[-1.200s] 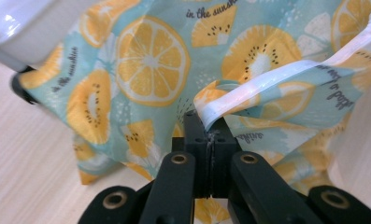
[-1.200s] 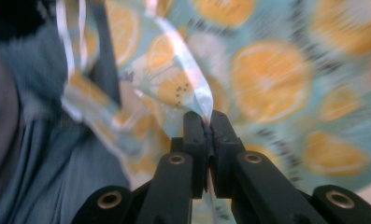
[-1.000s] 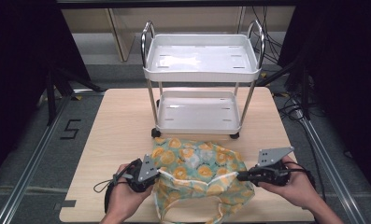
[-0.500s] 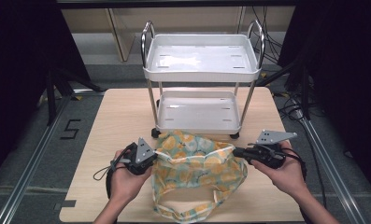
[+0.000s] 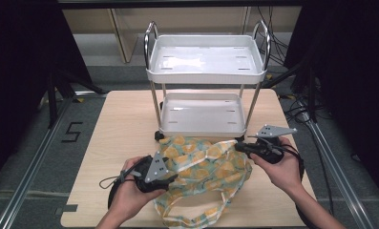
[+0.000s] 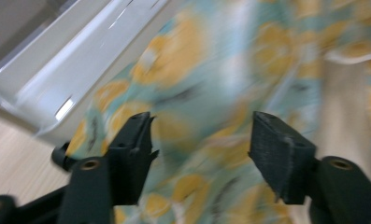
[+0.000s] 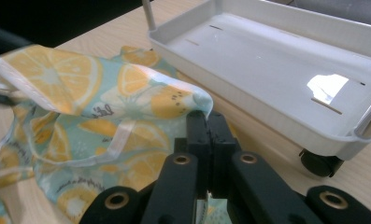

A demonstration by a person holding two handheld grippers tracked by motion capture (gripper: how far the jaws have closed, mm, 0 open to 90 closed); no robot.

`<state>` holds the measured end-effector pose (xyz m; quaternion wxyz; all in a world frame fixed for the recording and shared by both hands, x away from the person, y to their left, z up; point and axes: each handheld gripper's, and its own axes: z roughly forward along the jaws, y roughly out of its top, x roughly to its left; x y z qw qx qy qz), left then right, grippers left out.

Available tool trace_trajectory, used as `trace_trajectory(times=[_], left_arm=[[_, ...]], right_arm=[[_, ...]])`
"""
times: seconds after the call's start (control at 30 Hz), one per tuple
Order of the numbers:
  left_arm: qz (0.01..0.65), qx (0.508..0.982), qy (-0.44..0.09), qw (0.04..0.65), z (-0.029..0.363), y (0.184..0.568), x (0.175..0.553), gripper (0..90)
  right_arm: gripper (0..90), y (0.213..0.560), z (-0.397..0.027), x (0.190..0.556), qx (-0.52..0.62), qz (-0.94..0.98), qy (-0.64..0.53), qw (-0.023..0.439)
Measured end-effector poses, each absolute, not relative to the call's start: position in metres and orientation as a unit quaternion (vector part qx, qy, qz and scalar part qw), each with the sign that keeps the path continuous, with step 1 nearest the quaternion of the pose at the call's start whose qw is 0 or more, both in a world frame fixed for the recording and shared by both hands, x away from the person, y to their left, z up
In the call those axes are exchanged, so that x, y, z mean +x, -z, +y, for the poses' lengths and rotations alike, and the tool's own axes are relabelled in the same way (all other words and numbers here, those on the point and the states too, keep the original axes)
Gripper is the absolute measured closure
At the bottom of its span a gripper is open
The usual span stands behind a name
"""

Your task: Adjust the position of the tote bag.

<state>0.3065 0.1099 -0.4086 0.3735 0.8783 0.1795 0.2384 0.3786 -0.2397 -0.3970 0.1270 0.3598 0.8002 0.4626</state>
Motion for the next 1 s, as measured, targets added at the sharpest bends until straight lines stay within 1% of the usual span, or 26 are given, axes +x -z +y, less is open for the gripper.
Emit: trace_trajectory(times=[0.03,0.1,0.13,0.17,0.27,0.33,0.37,0.47,0.5,0.57,0.6,0.67,0.73,0.77,0.83,0.9,0.93,1.0], left_arm=[[0.179,0.878,-0.238,0.374,0.110,0.409,0.306,33.9],[0.161,0.877,-0.257,0.372,0.102,0.401,0.294,31.0],[0.154,0.878,-0.265,0.368,0.100,0.398,0.291,31.2],[0.143,0.881,-0.264,0.365,0.095,0.396,0.286,31.5],[0.125,0.881,-0.265,0.372,0.086,0.399,0.281,33.4],[0.100,0.894,-0.266,0.347,0.075,0.408,0.282,33.6],[0.086,0.905,-0.270,0.318,0.067,0.420,0.288,33.6],[0.078,0.911,-0.266,0.304,0.060,0.432,0.295,34.2],[0.073,0.912,-0.271,0.300,0.056,0.438,0.299,35.9],[0.064,0.915,-0.272,0.291,0.054,0.444,0.306,44.2],[0.061,0.915,-0.273,0.290,0.055,0.445,0.308,48.2],[0.069,0.916,-0.256,0.301,0.057,0.443,0.311,62.0],[0.080,0.914,-0.254,0.307,0.061,0.436,0.312,71.8],[0.084,0.911,-0.257,0.312,0.062,0.432,0.312,78.2],[0.094,0.909,-0.253,0.319,0.063,0.429,0.313,83.8],[0.117,0.901,-0.243,0.339,0.066,0.419,0.316,88.0],[0.128,0.899,-0.236,0.345,0.066,0.417,0.317,88.8],[0.132,0.897,-0.235,0.349,0.067,0.414,0.318,89.3]], right_arm=[[90.0,0.397,-0.239,0.381,0.352,0.805,-0.461,0.129],[90.0,0.398,-0.235,0.381,0.366,0.800,-0.459,0.124],[90.0,0.399,-0.236,0.383,0.358,0.804,-0.455,0.137],[90.0,0.398,-0.234,0.381,0.376,0.799,-0.454,0.121],[90.0,0.399,-0.233,0.382,0.379,0.801,-0.449,0.115],[90.0,0.399,-0.233,0.383,0.384,0.797,-0.450,0.117],[90.0,0.400,-0.233,0.384,0.383,0.799,-0.449,0.114],[90.0,0.399,-0.234,0.384,0.384,0.803,-0.442,0.114],[90.0,0.399,-0.234,0.384,0.384,0.803,-0.442,0.114],[90.0,0.399,-0.234,0.385,0.372,0.808,-0.439,0.123],[90.0,0.400,-0.232,0.384,0.379,0.803,-0.446,0.111],[90.0,0.399,-0.232,0.384,0.378,0.808,-0.438,0.111],[90.0,0.400,-0.232,0.385,0.379,0.806,-0.440,0.117],[90.0,0.400,-0.232,0.385,0.377,0.807,-0.438,0.120],[90.0,0.401,-0.231,0.385,0.379,0.805,-0.441,0.116],[83.9,0.402,-0.231,0.385,0.367,0.817,-0.428,0.121],[77.2,0.402,-0.231,0.385,0.356,0.823,-0.425,0.123],[58.9,0.402,-0.230,0.386,0.328,0.830,-0.427,0.148]])
